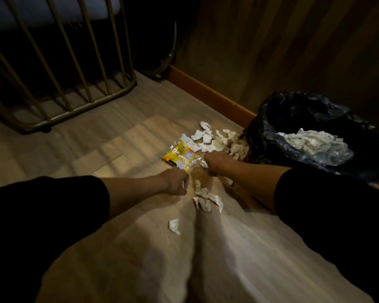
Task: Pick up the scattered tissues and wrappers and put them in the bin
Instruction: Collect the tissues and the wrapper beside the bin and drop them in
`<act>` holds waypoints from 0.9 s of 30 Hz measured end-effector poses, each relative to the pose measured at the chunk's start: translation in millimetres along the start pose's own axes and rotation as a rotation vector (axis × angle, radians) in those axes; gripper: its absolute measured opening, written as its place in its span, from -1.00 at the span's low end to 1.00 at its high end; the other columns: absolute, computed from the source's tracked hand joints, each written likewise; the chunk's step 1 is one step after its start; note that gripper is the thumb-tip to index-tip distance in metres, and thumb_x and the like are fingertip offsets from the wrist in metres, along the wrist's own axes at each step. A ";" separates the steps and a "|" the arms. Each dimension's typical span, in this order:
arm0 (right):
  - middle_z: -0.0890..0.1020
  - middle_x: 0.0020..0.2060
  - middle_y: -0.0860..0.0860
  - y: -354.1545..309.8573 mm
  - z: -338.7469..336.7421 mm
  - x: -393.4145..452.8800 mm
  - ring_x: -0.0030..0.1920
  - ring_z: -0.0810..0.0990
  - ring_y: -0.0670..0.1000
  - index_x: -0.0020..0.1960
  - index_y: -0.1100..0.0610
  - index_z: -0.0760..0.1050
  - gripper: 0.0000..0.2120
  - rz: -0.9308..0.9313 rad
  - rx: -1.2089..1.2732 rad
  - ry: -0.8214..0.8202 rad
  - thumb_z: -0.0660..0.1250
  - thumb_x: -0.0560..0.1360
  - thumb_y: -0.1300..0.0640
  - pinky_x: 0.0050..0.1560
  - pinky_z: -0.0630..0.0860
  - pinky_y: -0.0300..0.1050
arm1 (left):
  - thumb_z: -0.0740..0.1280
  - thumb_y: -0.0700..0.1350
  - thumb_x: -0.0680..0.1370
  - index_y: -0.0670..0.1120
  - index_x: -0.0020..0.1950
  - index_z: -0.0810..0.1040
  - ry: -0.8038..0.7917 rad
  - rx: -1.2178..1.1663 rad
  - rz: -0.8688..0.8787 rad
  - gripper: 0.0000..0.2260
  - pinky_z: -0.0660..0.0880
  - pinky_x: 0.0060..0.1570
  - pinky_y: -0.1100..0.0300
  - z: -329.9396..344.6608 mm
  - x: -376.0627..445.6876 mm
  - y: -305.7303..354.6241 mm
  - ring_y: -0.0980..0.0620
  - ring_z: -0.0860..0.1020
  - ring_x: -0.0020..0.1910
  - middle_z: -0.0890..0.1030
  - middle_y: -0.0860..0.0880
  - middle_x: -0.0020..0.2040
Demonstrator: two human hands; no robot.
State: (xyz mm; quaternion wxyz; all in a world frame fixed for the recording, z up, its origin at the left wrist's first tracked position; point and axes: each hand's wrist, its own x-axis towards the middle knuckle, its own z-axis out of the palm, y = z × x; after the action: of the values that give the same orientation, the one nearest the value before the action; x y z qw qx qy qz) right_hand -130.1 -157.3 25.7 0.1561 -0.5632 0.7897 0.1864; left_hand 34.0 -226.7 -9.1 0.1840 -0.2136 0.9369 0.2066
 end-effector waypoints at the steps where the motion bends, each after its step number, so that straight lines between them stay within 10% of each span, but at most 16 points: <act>1: 0.57 0.22 0.19 2.9 8.7 5.0 0.17 0.60 0.17 0.28 0.25 0.49 -0.61 -0.020 -0.023 -0.034 0.39 0.51 0.12 -0.11 0.45 -0.13 | 0.45 -0.02 0.44 -0.07 0.14 0.58 -0.048 -0.016 0.036 -0.69 0.48 0.09 0.10 10.0 -8.1 -0.8 -0.14 0.56 0.17 0.62 -0.14 0.15; 10: 0.56 0.22 0.22 7.8 46.8 28.4 0.23 0.56 0.20 0.26 0.24 0.46 -0.58 -0.115 0.012 0.022 0.41 0.43 0.19 0.11 0.53 -0.04 | 0.54 -0.11 0.31 0.04 0.37 0.31 -0.211 0.195 0.208 -0.30 0.41 -0.12 0.19 80.3 -31.2 -14.2 -0.22 0.56 -0.08 0.29 -0.18 0.26; 19: 0.40 0.14 0.11 14.1 97.5 -4.1 -0.14 0.56 0.14 0.39 0.02 0.22 -0.30 -0.620 -0.004 0.119 0.11 0.46 -0.44 -0.18 0.49 -0.08 | 0.42 -0.07 0.47 -0.17 0.08 0.53 -0.183 0.153 0.226 -0.74 0.39 -0.06 0.12 74.2 -9.8 -19.6 -0.18 0.50 0.03 0.52 -0.21 0.07; 27: 0.46 -0.08 0.04 27.2 122.8 -0.3 -0.24 0.45 0.04 0.11 0.23 0.43 -0.74 -0.564 0.168 0.243 0.24 0.51 0.08 -0.25 0.43 -0.09 | 0.45 -0.14 0.44 -0.15 0.01 0.60 0.044 0.098 -0.019 -0.82 0.47 -0.03 0.11 21.6 17.3 -30.1 -0.12 0.54 0.02 0.57 -0.16 0.05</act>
State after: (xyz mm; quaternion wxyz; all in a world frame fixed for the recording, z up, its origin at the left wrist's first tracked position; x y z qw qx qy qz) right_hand -151.3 -91.2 -79.2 0.1523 -0.7632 0.6279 0.0014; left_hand 39.3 -247.0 -44.1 0.1756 -0.2176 0.9477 0.1540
